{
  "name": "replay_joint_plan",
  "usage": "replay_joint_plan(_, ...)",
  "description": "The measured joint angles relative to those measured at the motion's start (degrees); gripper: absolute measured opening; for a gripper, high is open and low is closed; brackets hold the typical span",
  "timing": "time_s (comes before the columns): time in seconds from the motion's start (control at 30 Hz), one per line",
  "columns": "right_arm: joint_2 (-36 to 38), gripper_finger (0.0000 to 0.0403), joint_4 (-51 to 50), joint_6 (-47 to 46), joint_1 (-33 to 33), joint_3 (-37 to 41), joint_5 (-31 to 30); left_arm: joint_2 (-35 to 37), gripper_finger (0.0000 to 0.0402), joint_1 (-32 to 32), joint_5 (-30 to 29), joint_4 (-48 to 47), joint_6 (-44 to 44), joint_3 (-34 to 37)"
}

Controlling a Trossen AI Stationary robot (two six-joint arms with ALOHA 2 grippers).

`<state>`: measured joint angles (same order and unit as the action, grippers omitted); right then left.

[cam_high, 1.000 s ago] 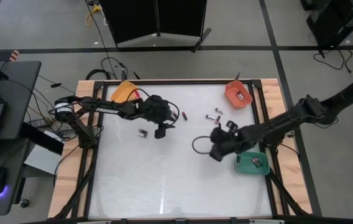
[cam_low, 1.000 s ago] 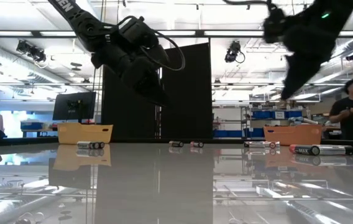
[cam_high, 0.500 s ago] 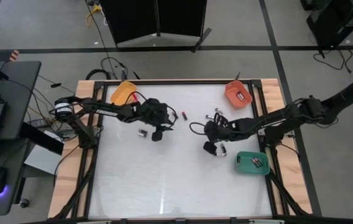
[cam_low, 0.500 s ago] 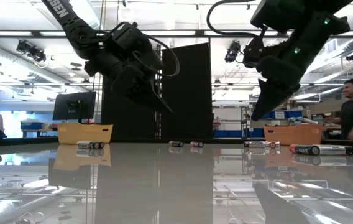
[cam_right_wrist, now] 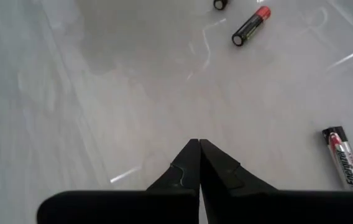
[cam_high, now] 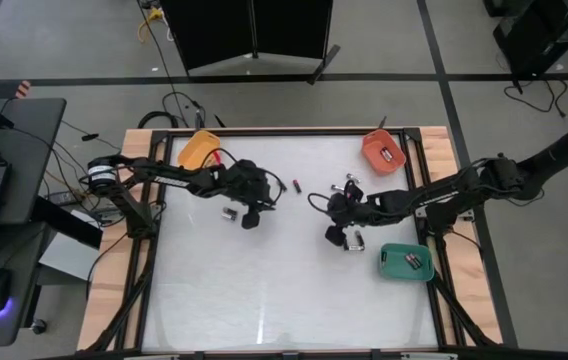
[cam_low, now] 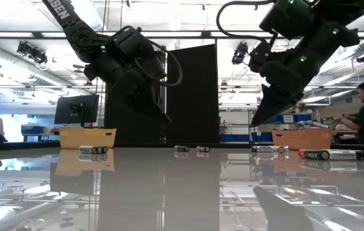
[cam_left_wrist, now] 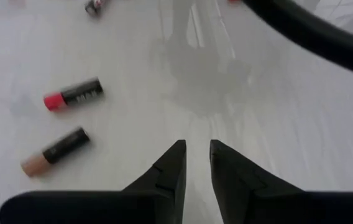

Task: Sort batteries
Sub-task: Put the red battery into the yellow bin

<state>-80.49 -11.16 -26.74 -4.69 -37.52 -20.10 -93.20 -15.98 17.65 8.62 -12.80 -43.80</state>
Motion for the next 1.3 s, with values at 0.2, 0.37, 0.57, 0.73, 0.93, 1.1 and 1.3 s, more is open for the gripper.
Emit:
replay_joint_plan(0.2, 0.0, 0.0017, 0.2, 1.5, 0.3, 0.0, -0.3, 3.3, 0.0077, 1.2, -1.6, -7.5, -0.3, 0.0)
replay_joint_plan(0.37, 0.0, 0.0014, 0.5, 2.5, 0.3, 0.0, -1.0, 8.0, 0.0077, 3.8, -3.1, -16.2, 1.2, 0.0)
replay_joint_plan(0.57, 0.0, 0.0020, 1.9, 4.8, 0.4, 0.0, -1.3, 11.4, 0.0077, 8.0, -7.5, -27.2, 5.9, 0.0)
replay_joint_plan(0.73, 0.0, 0.0017, 3.9, 7.5, 1.0, -0.1, -1.3, 13.1, 0.0077, 11.2, -11.1, -34.0, 10.5, 0.0)
replay_joint_plan(0.93, 0.0, 0.0015, 5.4, 10.4, 2.6, -0.1, -1.3, 13.5, 0.0077, 14.0, -12.9, -37.1, 16.5, 0.0)
replay_joint_plan(1.1, 0.0, 0.0019, 4.0, 10.3, 4.9, -0.1, 2.7, 13.5, 0.0077, 16.0, -15.0, -33.1, 18.0, 0.0)
replay_joint_plan(1.3, 0.0, 0.0020, -2.0, 7.6, 6.9, -0.1, 8.5, 13.4, 0.0059, 16.1, -11.7, -19.2, 18.9, 0.0)
